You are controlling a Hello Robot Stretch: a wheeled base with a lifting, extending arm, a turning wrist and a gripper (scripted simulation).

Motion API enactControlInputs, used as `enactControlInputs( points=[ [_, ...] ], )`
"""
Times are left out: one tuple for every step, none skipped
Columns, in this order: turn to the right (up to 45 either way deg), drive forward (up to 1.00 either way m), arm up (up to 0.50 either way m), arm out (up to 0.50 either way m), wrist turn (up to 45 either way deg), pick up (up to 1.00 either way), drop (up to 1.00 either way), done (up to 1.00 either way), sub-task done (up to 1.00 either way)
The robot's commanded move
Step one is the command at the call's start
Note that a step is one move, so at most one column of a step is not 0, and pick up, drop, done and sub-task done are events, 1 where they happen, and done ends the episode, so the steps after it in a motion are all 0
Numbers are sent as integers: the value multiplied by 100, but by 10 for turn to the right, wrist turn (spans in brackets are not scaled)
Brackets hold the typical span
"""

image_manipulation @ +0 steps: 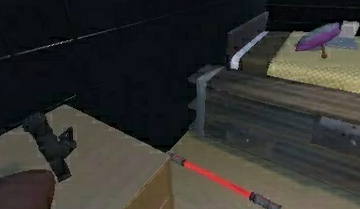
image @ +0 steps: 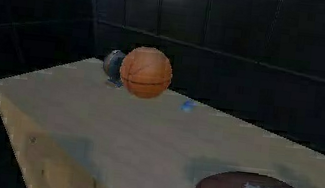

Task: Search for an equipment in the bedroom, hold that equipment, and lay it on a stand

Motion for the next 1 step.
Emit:
enactControlInputs(
  points=[
    [-450, 0, 0, 0, 0, 0, 0, 0, 0]
  ],
)
